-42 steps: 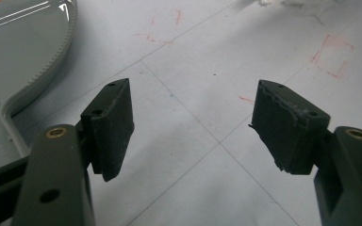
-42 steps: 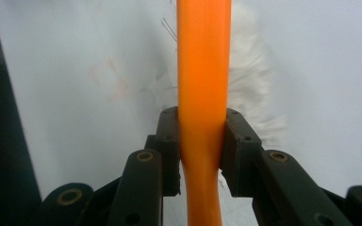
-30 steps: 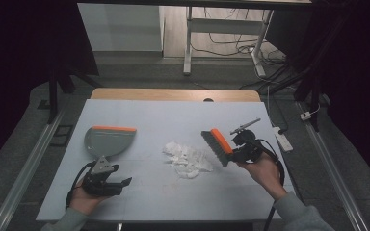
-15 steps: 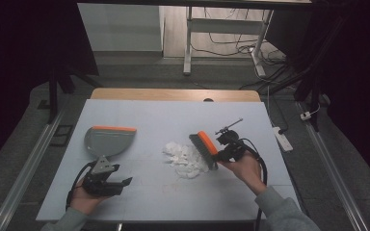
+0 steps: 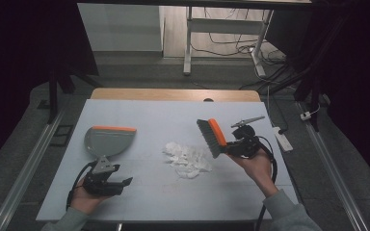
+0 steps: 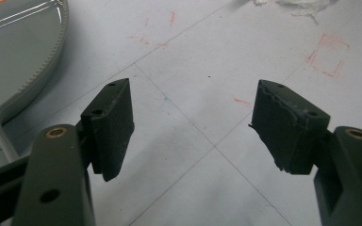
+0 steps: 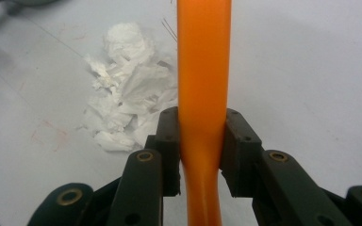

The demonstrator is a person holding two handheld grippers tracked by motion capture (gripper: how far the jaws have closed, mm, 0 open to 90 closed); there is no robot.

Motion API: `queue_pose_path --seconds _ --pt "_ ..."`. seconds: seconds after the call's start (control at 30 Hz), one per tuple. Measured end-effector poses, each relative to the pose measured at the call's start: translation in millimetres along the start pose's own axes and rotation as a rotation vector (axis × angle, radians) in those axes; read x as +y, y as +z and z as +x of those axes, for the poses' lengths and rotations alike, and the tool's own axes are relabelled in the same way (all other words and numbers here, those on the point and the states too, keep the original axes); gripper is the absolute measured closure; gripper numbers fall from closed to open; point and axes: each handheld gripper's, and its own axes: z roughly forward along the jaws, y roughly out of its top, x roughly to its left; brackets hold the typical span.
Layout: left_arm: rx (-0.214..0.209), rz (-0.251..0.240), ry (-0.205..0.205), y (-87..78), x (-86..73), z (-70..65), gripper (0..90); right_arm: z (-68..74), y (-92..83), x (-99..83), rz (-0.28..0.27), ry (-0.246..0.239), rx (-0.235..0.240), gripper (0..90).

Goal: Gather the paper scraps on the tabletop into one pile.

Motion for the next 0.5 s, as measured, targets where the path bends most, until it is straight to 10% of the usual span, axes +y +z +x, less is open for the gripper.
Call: queue_pose_path --seconds 0.5 --pt "0.010 -0.005 -0.003 0.8 3.3 -0.1 30.6 -31.0 -17.2 -47.5 -0.055 -0.001 -0.032 71.3"
